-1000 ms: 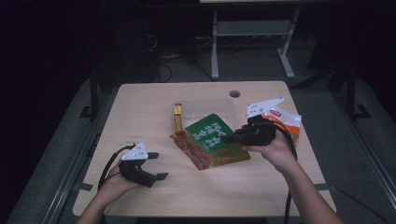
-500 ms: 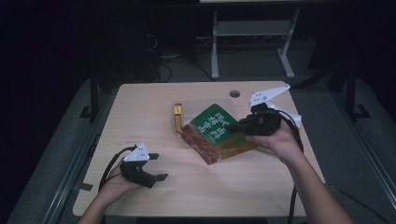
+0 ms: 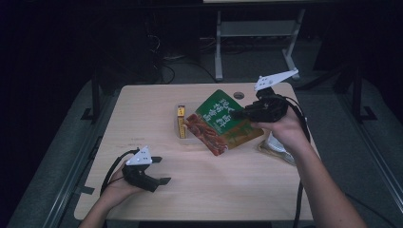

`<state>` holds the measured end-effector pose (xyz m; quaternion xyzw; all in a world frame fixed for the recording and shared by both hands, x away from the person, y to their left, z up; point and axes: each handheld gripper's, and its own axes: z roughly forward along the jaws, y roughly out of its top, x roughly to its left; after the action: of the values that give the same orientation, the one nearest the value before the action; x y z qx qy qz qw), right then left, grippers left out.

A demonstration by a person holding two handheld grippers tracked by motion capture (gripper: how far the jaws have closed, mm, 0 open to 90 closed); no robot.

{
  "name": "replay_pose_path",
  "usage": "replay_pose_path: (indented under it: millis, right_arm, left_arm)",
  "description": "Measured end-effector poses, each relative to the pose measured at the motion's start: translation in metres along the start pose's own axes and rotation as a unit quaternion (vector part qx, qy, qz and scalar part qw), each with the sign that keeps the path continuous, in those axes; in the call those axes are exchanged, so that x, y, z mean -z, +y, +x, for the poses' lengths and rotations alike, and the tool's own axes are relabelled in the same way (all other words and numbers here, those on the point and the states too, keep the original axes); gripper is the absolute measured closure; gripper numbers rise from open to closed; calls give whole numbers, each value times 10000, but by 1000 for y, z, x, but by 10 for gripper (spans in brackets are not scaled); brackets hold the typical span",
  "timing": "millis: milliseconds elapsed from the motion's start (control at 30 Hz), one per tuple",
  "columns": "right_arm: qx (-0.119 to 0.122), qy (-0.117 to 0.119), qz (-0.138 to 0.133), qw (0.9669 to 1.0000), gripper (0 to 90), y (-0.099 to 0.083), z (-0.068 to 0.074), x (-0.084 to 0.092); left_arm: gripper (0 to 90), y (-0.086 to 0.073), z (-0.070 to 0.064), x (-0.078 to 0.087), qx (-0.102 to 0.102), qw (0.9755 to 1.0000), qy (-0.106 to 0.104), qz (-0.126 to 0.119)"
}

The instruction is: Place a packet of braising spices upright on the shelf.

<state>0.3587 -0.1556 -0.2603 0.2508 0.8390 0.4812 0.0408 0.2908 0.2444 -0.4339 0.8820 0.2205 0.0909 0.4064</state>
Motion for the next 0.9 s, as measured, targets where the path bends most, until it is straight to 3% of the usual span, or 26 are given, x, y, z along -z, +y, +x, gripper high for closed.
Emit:
replay_pose_path:
  millis: [233, 500, 900]
  right_arm:
    - [-26, -206, -28, 9998, 900, 16, -9, -3]
    - [-112, -275, -151, 9994, 900, 31, -21, -9]
    - [-184, -453, -208, 9986, 900, 38, -30, -13]
  left_arm:
    - [159, 0, -1, -2, 6, 10000, -44, 35]
    - [159, 0, -1, -1, 17, 10000, -29, 39]
    - [160, -1, -1, -2, -18, 10000, -16, 92]
